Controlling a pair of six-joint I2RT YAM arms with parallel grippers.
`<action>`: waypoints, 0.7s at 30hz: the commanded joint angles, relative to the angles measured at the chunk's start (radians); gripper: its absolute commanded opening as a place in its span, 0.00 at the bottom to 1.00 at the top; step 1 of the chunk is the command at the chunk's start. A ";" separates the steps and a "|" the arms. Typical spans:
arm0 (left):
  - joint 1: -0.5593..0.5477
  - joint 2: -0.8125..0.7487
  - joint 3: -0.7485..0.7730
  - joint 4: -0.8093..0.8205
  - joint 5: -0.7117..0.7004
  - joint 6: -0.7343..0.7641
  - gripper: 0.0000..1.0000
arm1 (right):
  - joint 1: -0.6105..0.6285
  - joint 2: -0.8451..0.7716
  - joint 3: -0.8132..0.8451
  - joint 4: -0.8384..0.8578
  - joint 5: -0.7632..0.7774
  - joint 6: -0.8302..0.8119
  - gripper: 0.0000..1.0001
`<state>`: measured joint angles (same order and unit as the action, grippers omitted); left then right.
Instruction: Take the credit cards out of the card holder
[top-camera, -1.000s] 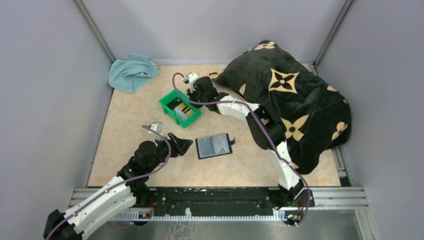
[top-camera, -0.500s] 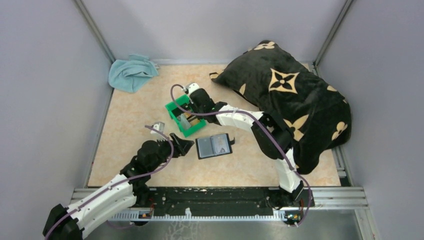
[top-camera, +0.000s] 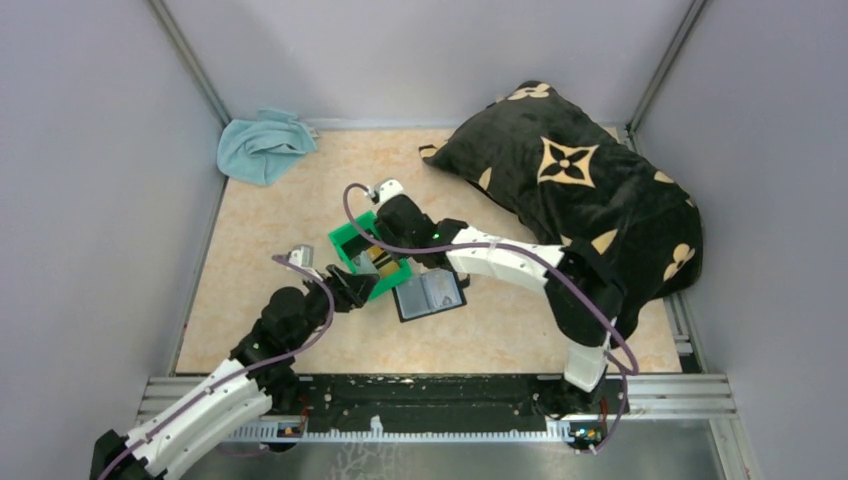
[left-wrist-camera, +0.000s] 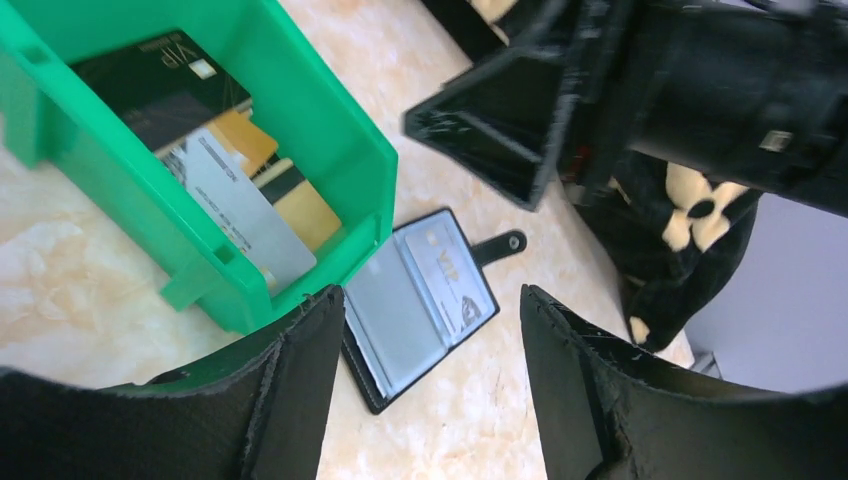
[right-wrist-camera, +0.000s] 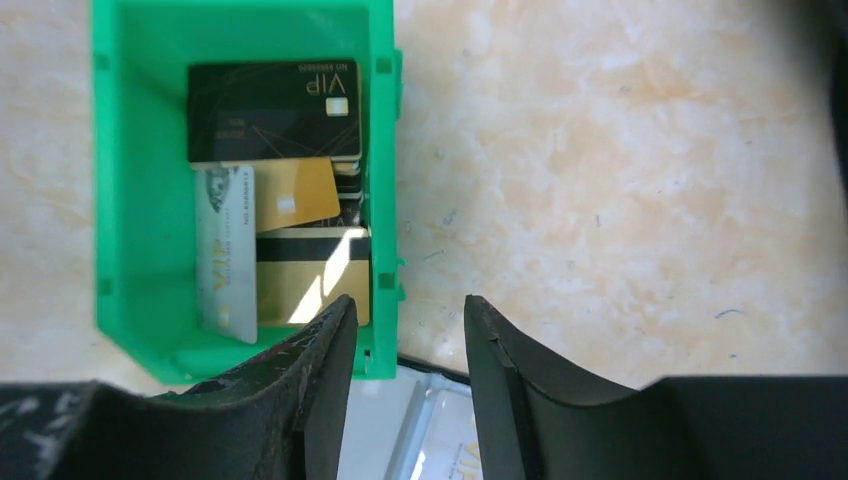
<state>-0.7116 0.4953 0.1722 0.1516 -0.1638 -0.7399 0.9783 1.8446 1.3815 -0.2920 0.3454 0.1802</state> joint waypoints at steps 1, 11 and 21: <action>-0.002 -0.112 0.048 -0.121 -0.111 0.009 0.71 | -0.006 -0.171 -0.040 0.094 -0.063 0.005 0.45; -0.002 -0.333 0.103 -0.392 -0.360 -0.083 0.53 | -0.006 -0.127 -0.148 0.270 -0.404 0.033 0.33; -0.002 -0.350 0.110 -0.435 -0.373 -0.091 0.54 | -0.005 -0.009 -0.187 0.383 -0.536 0.076 0.33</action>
<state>-0.7116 0.1455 0.2512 -0.2554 -0.5140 -0.8215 0.9710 1.8095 1.1900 -0.0242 -0.1108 0.2310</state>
